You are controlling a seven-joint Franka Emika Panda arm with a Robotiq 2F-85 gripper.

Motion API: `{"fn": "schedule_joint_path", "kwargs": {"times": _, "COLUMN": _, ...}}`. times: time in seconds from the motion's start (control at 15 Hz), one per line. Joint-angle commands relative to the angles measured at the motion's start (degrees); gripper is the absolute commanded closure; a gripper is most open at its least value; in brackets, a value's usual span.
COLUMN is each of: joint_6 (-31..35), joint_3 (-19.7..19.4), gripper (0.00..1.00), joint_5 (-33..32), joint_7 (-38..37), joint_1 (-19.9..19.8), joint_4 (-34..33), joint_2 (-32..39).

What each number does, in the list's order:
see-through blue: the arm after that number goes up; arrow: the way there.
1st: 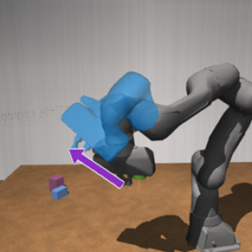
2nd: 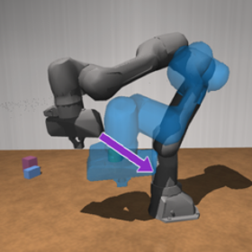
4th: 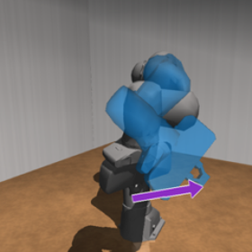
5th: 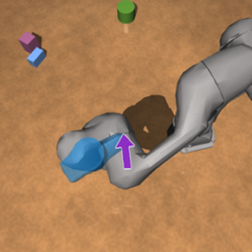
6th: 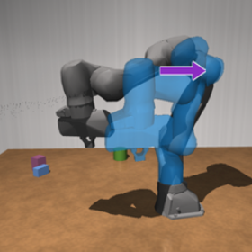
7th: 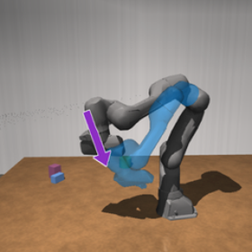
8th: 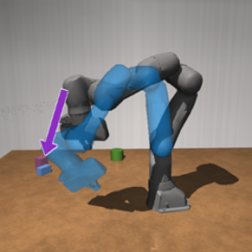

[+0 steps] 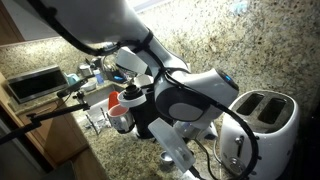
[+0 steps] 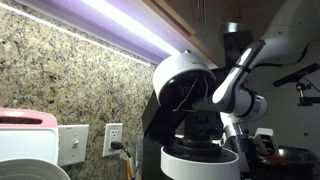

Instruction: Put the filter inside the coffee maker

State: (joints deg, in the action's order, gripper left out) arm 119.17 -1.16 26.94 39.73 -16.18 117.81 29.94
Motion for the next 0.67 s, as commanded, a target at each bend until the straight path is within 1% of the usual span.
{"fn": "schedule_joint_path", "kwargs": {"times": 0.0, "joint_6": 2.18, "joint_3": 1.18, "gripper": 0.00, "joint_5": 1.50, "joint_7": -1.44, "joint_1": -0.80, "joint_4": -2.84, "joint_2": 3.87}}
{"fn": "schedule_joint_path", "kwargs": {"times": 0.13, "joint_6": 2.77, "joint_3": 1.38, "gripper": 0.00, "joint_5": 1.90, "joint_7": -2.68, "joint_1": -0.97, "joint_4": -3.63, "joint_2": 5.21}}
{"fn": "schedule_joint_path", "kwargs": {"times": 0.33, "joint_6": 1.59, "joint_3": 1.87, "gripper": 0.00, "joint_5": 2.62, "joint_7": -2.82, "joint_1": -1.83, "joint_4": -5.17, "joint_2": 6.49}}
{"fn": "schedule_joint_path", "kwargs": {"times": 0.6, "joint_6": 2.09, "joint_3": 1.72, "gripper": 0.00, "joint_5": 3.41, "joint_7": -3.78, "joint_1": -2.41, "joint_4": -5.40, "joint_2": 5.94}}
